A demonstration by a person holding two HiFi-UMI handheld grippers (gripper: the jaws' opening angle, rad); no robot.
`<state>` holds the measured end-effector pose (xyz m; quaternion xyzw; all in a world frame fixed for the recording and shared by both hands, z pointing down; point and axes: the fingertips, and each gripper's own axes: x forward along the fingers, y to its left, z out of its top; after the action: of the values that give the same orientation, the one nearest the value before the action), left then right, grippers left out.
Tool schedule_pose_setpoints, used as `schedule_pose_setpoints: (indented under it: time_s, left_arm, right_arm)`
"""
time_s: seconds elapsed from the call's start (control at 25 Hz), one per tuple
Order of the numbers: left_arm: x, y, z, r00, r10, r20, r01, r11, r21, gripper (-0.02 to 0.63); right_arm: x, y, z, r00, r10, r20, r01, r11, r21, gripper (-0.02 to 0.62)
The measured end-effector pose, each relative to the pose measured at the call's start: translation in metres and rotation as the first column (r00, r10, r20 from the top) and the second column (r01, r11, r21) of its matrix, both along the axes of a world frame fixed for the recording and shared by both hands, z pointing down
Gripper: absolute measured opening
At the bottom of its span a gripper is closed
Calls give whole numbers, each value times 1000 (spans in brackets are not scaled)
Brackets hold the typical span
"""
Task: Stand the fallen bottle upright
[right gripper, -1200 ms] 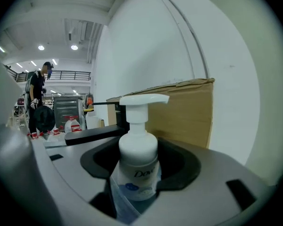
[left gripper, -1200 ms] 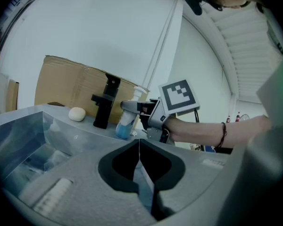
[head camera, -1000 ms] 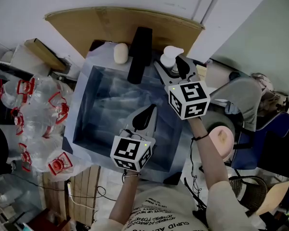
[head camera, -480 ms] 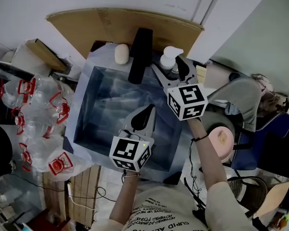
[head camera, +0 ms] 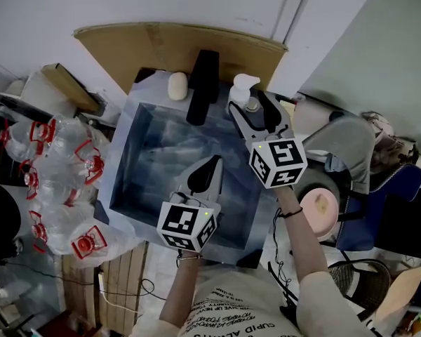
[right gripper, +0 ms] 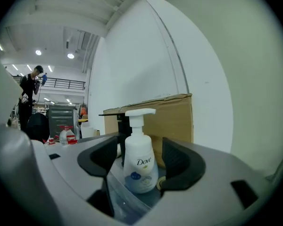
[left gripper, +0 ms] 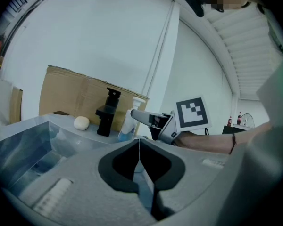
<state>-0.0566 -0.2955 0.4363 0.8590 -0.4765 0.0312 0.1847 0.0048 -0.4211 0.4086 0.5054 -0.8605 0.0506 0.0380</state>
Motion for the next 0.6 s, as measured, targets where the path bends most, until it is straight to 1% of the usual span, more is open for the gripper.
schedule_pose_setpoints:
  time_s: [0.04, 0.2, 0.4, 0.52, 0.6]
  left_arm:
    - [-1, 1, -2, 1000, -2, 2, 2, 1000, 5, 25]
    - [-7, 5, -13, 1000, -17, 8, 17, 1000, 26, 25]
    - [-9, 14, -27, 1000, -19, 24, 17, 998, 58, 25]
    - [-10, 20, -37, 999, -17, 33, 15, 997, 80, 25]
    - [-12, 23, -44, 999, -16, 40, 12, 995, 96, 25]
  right_arm:
    - [2, 4, -2, 1000, 1, 4, -1, 1000, 0, 287]
    - [5, 22, -7, 1000, -8, -11, 8, 1000, 1, 187]
    - [7, 45, -12, 997, -28, -71, 28, 1000, -1, 73]
    - [12, 58, -19, 997, -27, -75, 27, 1000, -1, 25]
    - [15, 67, -23, 997, -31, -76, 31, 1000, 0, 11]
